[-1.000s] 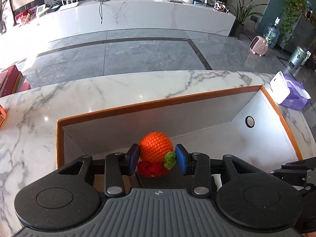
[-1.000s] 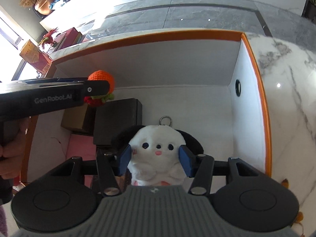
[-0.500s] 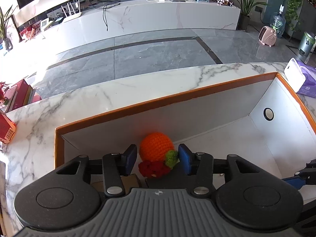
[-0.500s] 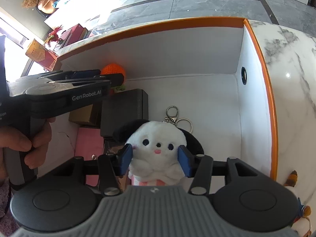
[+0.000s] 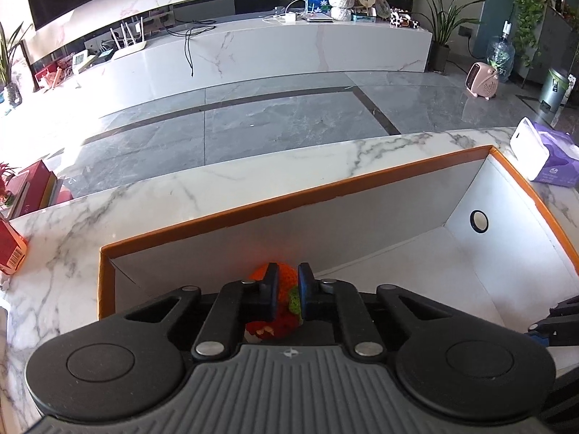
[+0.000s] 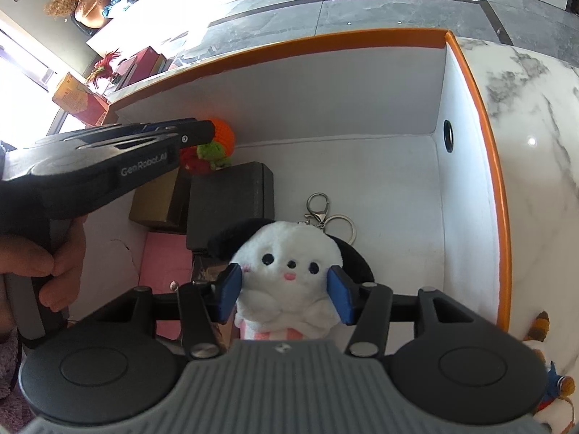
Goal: Organize objects
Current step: 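Lower fruit into box and open left tool while right tool releases plush dog, then move left tool to white lotion bottle while right tool moves to crocheted cream bunny, then close left tool on lotion bottle while right tool grasps crocheted bunny, then lift and carry the lotion bottle and crocheted bunny over the orange box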
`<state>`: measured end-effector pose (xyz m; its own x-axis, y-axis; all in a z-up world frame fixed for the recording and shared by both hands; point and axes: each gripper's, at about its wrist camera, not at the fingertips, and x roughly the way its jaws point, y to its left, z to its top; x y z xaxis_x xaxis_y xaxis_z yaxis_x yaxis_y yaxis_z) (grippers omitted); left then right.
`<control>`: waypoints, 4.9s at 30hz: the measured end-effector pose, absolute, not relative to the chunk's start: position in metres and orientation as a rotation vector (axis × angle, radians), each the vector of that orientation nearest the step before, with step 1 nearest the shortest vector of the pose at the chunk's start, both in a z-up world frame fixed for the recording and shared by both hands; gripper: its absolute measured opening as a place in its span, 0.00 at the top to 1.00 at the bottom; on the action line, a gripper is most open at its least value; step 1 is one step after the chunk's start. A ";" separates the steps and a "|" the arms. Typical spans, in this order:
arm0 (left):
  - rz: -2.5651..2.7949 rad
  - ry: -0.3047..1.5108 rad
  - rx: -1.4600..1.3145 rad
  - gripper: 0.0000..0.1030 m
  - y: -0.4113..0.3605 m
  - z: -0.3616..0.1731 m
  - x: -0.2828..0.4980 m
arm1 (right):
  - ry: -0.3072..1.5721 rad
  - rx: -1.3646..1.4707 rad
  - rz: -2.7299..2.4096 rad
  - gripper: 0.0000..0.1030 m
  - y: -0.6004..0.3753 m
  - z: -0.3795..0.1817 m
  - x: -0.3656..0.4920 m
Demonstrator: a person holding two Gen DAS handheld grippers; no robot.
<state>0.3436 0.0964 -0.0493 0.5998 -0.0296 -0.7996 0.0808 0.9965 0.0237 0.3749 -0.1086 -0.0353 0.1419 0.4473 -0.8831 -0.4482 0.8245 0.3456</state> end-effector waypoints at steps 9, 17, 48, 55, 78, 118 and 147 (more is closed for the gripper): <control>0.000 0.962 0.045 0.86 0.099 -0.059 0.346 | 1.271 0.016 0.643 0.44 -0.110 -0.038 0.376; -0.053 0.901 0.060 0.85 0.088 -0.027 0.303 | 1.189 -0.001 0.621 0.44 -0.115 -0.030 0.362; -0.261 0.910 -0.213 0.75 0.026 -0.010 0.105 | 0.927 -0.031 0.628 0.44 -0.237 0.008 0.187; -0.282 0.963 -0.275 0.64 0.011 -0.032 0.093 | 0.977 -0.022 0.567 0.50 -0.270 -0.020 0.168; -0.301 1.179 -0.259 0.52 -0.041 -0.091 0.083 | 0.914 -0.299 0.440 0.25 -0.295 -0.030 0.148; -0.312 1.100 -0.226 0.81 -0.067 -0.087 0.093 | 1.010 -0.144 0.454 0.30 -0.304 -0.051 0.180; -0.294 0.824 -0.354 0.86 0.001 0.021 0.091 | 0.896 -0.017 0.594 0.45 -0.285 0.043 0.188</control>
<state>0.0913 0.0010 0.0214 0.6447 -0.3880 -0.6587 0.1171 0.9016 -0.4164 0.1883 -0.2846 0.0428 0.4756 0.4790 -0.7378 -0.4928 0.8398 0.2276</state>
